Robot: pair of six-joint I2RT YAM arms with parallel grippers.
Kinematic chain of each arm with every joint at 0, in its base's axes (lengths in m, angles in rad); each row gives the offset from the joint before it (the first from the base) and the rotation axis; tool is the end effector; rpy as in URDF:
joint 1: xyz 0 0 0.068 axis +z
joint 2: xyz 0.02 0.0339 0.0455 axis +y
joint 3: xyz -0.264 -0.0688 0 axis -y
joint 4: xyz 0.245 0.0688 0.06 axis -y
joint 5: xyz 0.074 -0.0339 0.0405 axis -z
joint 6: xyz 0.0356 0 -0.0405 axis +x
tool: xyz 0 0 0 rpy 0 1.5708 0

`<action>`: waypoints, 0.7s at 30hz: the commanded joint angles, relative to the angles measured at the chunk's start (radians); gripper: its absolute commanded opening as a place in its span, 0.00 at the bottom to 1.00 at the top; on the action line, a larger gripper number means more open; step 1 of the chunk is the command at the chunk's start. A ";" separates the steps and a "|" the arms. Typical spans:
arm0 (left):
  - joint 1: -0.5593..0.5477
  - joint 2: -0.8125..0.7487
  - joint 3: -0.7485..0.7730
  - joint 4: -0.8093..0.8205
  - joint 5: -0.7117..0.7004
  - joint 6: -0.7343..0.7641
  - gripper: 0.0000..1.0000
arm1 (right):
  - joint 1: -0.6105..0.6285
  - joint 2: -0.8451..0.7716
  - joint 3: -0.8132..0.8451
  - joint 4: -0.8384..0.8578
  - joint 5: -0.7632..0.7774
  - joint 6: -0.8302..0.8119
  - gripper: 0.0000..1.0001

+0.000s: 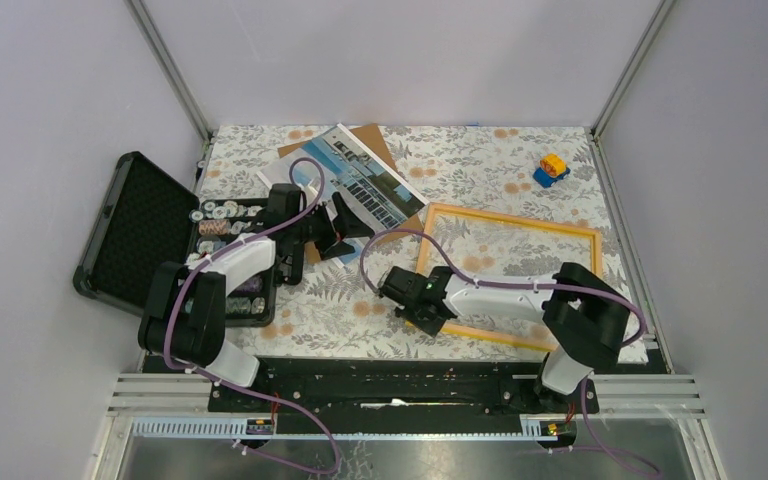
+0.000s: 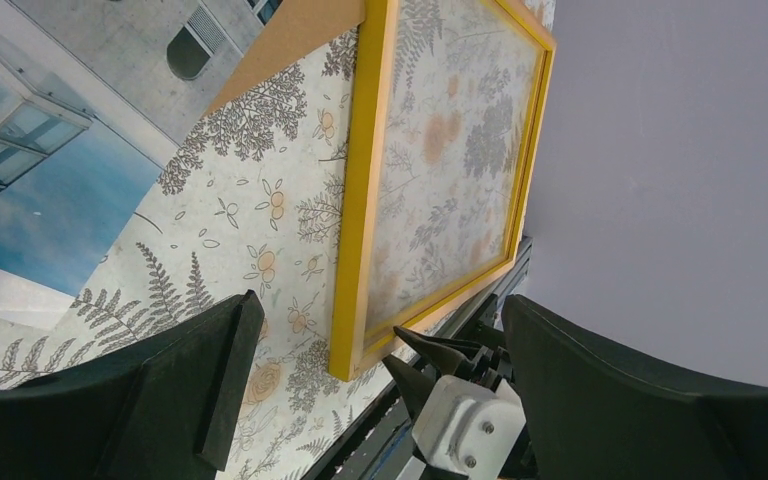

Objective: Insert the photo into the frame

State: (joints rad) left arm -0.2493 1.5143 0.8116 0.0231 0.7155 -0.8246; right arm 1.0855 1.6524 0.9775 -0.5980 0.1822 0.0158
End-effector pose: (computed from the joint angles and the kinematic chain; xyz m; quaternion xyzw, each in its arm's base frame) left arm 0.2940 -0.0989 0.2011 -0.0951 0.8533 -0.4780 0.1853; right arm 0.1467 0.2644 0.1662 -0.4904 0.8542 0.0007 0.1730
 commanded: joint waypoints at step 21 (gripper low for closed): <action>-0.198 0.212 -0.057 0.341 0.095 -0.203 0.88 | 0.060 -0.305 -0.120 0.149 0.084 -0.121 0.00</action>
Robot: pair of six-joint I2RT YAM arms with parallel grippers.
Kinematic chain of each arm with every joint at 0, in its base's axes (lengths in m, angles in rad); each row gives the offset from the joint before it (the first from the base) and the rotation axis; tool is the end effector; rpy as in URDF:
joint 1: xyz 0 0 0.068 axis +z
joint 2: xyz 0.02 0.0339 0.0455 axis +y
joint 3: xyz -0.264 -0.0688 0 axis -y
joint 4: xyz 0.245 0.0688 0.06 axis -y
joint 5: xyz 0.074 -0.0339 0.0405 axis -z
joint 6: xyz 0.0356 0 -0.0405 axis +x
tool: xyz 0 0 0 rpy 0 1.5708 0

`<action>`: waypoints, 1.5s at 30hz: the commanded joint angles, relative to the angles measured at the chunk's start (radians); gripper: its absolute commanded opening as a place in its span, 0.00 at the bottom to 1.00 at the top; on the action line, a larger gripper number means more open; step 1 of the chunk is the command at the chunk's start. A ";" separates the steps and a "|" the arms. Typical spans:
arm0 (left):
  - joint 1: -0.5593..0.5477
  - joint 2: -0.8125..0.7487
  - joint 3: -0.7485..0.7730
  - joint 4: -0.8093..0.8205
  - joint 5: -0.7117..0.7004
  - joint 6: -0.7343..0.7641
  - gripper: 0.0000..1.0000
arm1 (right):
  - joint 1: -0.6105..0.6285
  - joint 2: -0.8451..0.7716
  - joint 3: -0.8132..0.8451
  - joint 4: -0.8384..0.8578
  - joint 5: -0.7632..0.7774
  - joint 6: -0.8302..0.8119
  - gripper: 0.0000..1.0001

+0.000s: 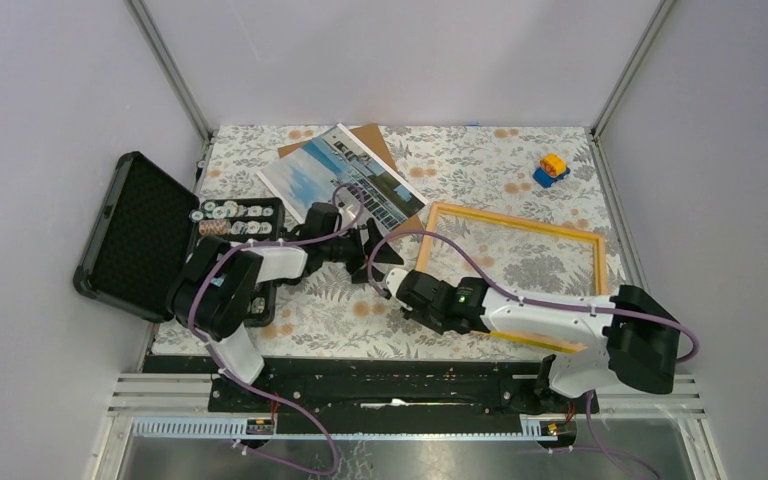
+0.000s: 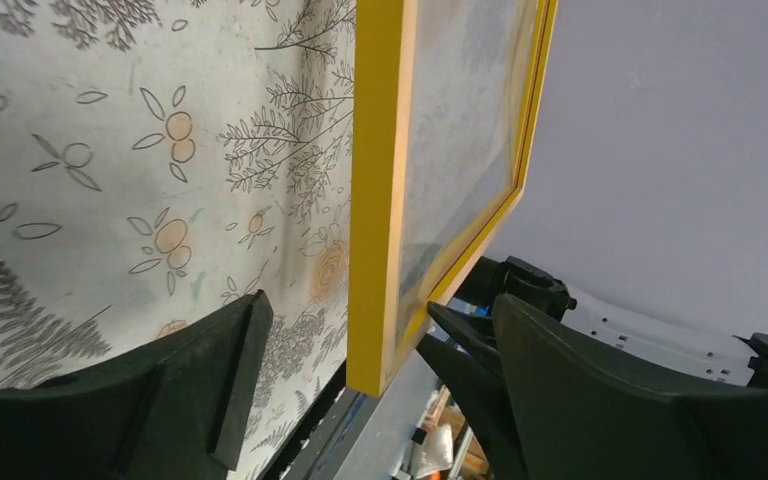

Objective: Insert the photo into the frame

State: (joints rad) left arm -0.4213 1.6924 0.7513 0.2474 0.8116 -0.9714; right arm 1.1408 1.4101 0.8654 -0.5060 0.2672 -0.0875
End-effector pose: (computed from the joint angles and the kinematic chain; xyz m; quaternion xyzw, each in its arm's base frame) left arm 0.2819 -0.1546 0.1499 -0.0646 0.8461 -0.5244 0.0701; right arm 0.1220 0.2435 0.2045 -0.5239 0.8025 0.0168 0.2850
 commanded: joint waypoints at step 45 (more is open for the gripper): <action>-0.202 0.282 0.127 0.493 0.017 -0.307 0.55 | 0.005 -0.118 -0.028 0.094 0.008 -0.015 0.00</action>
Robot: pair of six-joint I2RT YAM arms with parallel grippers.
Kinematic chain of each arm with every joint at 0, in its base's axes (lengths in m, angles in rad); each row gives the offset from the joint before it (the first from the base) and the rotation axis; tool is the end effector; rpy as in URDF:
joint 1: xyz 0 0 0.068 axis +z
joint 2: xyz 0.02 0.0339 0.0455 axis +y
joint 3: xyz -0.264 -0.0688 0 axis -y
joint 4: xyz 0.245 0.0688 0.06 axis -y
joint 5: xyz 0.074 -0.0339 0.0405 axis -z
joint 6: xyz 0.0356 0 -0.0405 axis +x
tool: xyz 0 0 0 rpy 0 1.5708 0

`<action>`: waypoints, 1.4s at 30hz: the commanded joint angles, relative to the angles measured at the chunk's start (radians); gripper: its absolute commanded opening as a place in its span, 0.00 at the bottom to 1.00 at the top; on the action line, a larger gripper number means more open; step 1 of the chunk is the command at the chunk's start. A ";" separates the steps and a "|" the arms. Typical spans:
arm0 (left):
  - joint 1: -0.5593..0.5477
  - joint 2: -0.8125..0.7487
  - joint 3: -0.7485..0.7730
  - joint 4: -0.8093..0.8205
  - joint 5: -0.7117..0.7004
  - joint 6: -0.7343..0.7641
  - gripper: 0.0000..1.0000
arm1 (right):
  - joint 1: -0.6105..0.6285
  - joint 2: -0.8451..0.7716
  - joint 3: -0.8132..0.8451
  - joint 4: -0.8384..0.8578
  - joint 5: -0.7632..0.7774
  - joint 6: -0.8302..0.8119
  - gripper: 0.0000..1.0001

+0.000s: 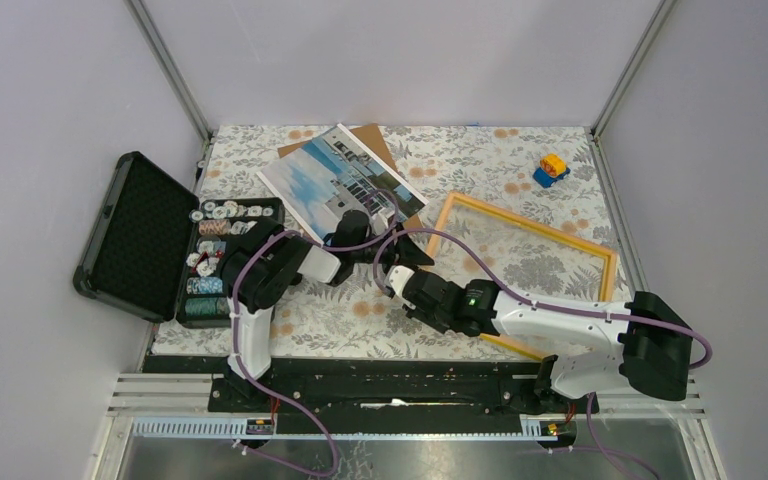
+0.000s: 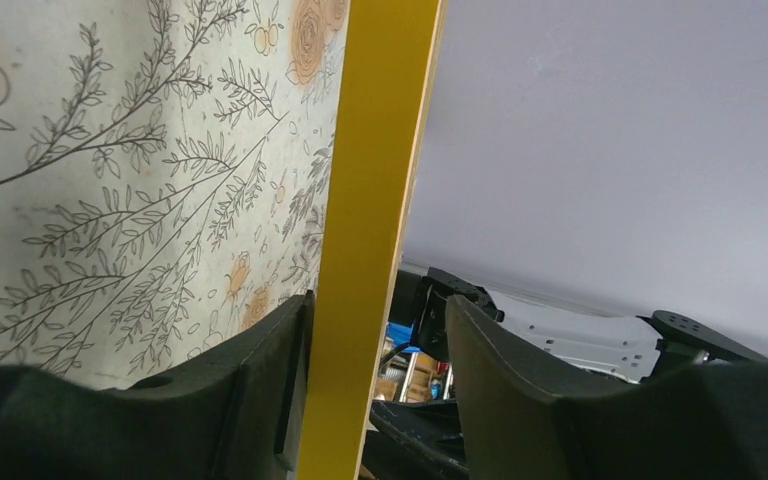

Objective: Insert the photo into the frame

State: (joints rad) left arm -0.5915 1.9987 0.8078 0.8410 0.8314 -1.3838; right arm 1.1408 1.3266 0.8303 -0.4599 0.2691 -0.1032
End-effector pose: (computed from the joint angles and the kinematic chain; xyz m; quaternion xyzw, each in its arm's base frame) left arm 0.2910 -0.2271 0.1148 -0.0757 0.7809 -0.6200 0.0126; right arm 0.1181 0.2348 0.2173 -0.5174 0.7913 0.0376 0.3237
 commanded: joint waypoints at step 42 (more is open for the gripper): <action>0.329 -0.194 0.330 -0.785 0.000 0.627 0.00 | -1.111 -0.156 0.068 0.009 -0.316 0.627 1.00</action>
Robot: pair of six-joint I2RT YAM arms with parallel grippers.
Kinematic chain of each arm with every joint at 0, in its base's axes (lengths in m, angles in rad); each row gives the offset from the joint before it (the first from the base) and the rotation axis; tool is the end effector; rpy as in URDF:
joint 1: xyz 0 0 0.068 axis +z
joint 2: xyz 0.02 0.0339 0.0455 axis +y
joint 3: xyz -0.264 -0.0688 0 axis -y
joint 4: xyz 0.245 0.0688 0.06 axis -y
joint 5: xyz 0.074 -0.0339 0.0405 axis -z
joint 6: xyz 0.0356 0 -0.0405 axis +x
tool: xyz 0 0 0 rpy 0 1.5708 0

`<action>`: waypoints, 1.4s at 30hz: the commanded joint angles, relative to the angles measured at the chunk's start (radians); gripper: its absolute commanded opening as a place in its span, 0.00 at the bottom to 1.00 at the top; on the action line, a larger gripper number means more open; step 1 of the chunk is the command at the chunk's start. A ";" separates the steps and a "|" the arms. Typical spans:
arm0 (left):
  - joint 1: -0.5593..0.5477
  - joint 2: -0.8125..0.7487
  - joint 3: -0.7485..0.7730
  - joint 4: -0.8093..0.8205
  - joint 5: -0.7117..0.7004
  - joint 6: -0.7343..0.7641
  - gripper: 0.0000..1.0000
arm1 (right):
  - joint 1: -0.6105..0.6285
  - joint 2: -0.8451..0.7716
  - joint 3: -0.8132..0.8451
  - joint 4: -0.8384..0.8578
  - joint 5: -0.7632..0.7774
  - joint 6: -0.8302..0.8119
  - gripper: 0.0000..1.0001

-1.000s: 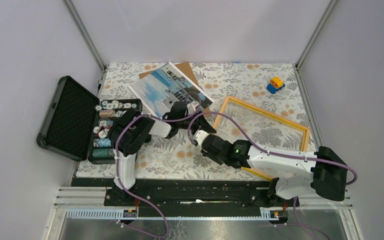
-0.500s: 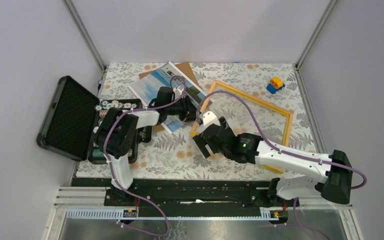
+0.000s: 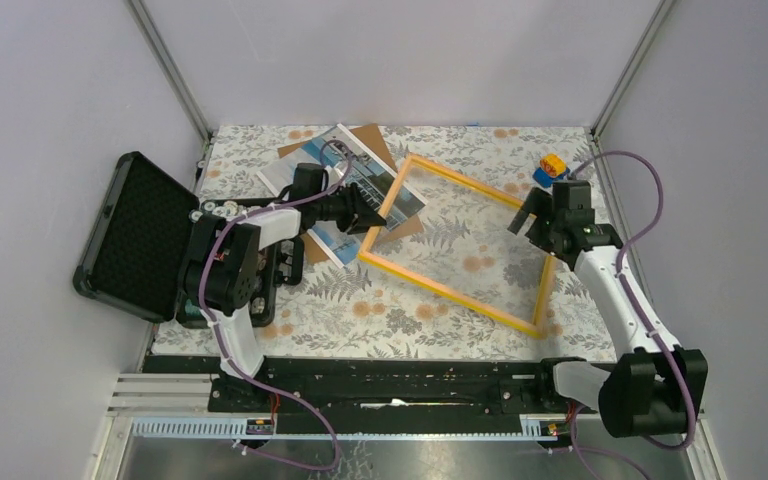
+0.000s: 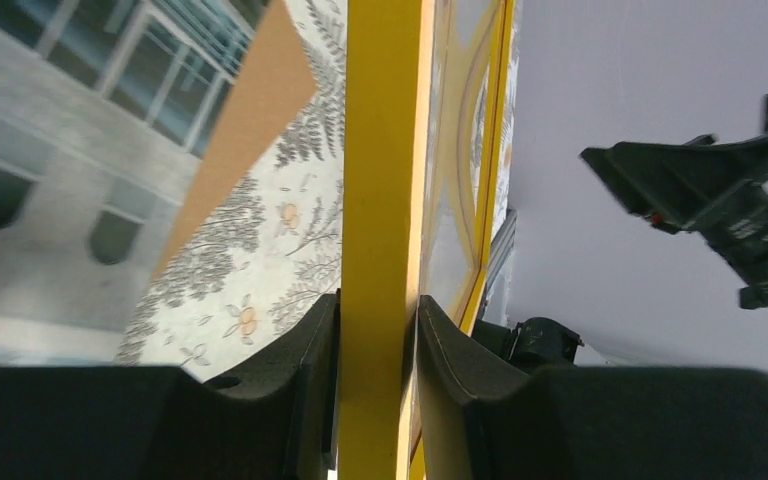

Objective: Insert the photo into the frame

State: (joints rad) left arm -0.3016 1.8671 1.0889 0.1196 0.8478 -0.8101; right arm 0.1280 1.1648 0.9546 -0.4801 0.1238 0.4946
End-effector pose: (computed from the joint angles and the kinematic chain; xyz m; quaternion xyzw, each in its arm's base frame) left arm 0.3653 -0.1416 0.1770 -0.0305 0.8376 -0.5255 0.1462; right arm 0.2507 0.0278 0.2940 0.1905 0.8830 0.0770 0.4220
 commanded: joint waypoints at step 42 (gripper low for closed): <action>0.147 -0.010 -0.073 0.128 0.048 -0.146 0.00 | -0.581 0.708 -0.597 1.932 -1.032 0.960 0.83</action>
State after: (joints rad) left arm -0.1532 1.8545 1.0187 0.1970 0.8753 -0.9447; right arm -0.4637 1.7489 0.3298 0.9894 -0.8894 1.2331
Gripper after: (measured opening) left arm 0.335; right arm 0.843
